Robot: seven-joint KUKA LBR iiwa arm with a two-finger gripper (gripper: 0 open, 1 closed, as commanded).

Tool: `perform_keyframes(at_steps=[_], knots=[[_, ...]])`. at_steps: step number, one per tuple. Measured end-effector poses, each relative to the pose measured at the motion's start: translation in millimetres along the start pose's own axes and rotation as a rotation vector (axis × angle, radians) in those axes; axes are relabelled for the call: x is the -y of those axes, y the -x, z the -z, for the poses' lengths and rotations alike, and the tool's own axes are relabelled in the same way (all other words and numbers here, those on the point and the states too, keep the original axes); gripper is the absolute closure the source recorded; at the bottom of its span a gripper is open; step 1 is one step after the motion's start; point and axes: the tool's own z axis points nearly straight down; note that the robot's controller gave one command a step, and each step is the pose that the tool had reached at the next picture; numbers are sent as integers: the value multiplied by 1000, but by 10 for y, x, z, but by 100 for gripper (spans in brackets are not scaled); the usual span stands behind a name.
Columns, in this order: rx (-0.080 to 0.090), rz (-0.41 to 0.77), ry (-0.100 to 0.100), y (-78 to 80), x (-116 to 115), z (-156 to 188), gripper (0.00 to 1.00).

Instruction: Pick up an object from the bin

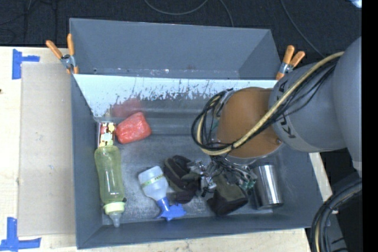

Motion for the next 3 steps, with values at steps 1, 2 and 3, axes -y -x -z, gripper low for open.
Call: perform_keyframes(at_steps=[1,2,3], knots=[[-8,-20,3,17,-11,418,100],[0,-17,1,-93,152,1147,100],[0,-17,1,-93,152,1147,100]])
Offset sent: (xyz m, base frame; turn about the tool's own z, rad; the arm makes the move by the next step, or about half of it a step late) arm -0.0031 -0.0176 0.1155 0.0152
